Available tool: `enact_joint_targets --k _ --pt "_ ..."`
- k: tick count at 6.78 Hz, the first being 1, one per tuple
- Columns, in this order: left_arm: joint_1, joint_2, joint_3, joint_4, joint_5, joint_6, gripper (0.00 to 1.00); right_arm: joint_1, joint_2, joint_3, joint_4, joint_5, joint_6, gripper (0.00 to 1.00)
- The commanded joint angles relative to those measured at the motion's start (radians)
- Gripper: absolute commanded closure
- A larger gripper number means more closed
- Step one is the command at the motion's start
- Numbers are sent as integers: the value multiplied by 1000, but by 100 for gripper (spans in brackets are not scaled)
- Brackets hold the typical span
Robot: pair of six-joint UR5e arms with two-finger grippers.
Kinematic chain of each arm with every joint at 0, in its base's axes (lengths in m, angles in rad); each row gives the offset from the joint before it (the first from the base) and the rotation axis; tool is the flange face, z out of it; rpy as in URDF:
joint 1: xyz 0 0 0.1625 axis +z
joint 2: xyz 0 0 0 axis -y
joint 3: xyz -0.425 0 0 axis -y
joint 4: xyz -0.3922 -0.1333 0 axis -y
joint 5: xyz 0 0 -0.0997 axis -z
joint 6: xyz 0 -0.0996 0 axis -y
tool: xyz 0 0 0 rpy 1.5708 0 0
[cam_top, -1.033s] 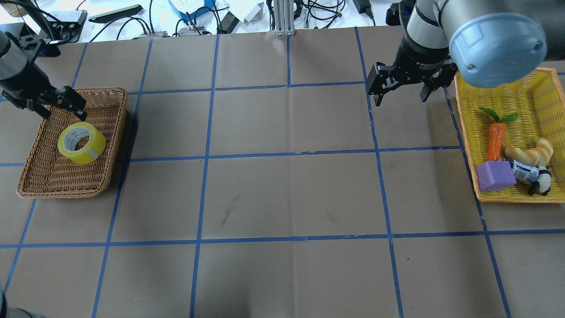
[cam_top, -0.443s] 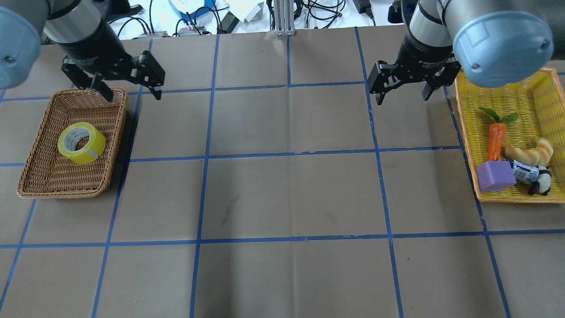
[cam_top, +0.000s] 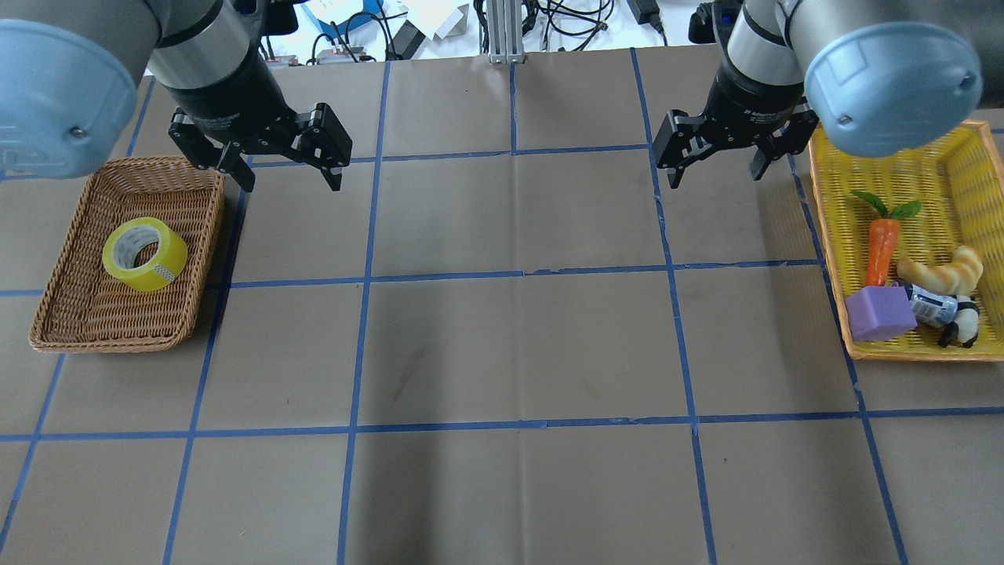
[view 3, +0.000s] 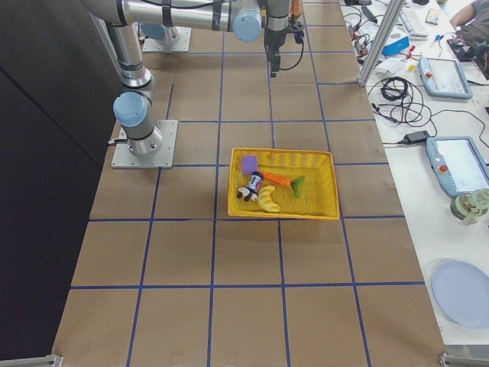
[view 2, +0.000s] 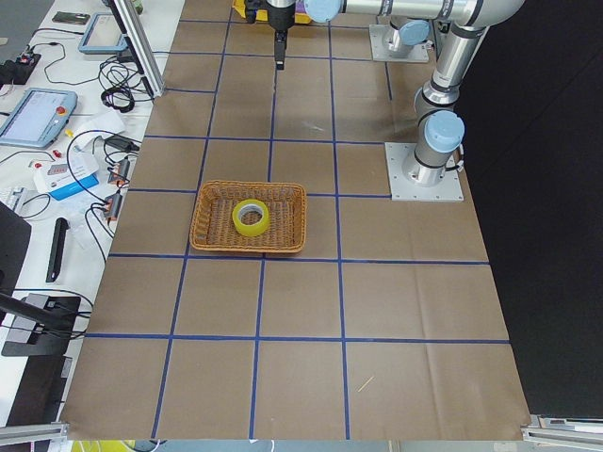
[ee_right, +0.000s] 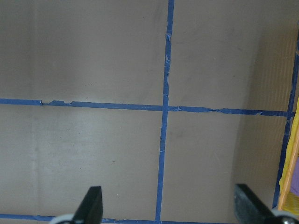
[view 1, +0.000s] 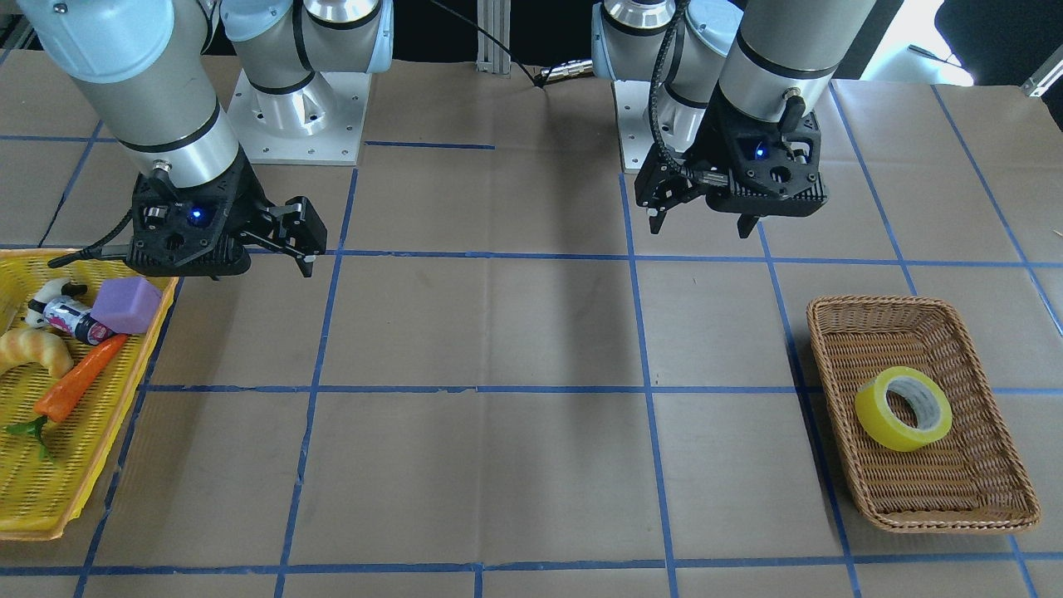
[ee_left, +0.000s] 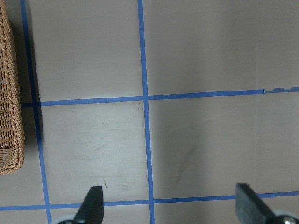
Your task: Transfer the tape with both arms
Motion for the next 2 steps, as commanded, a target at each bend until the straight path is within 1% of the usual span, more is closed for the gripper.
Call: enact_joint_targets --k 1,2 --pt "-1 1 0 1 -2 -1 0 -6 0 0 3 -1 -1 0" --pt "9 4 6 -2 -2 10 0 -3 0 0 4 -1 -1 0"
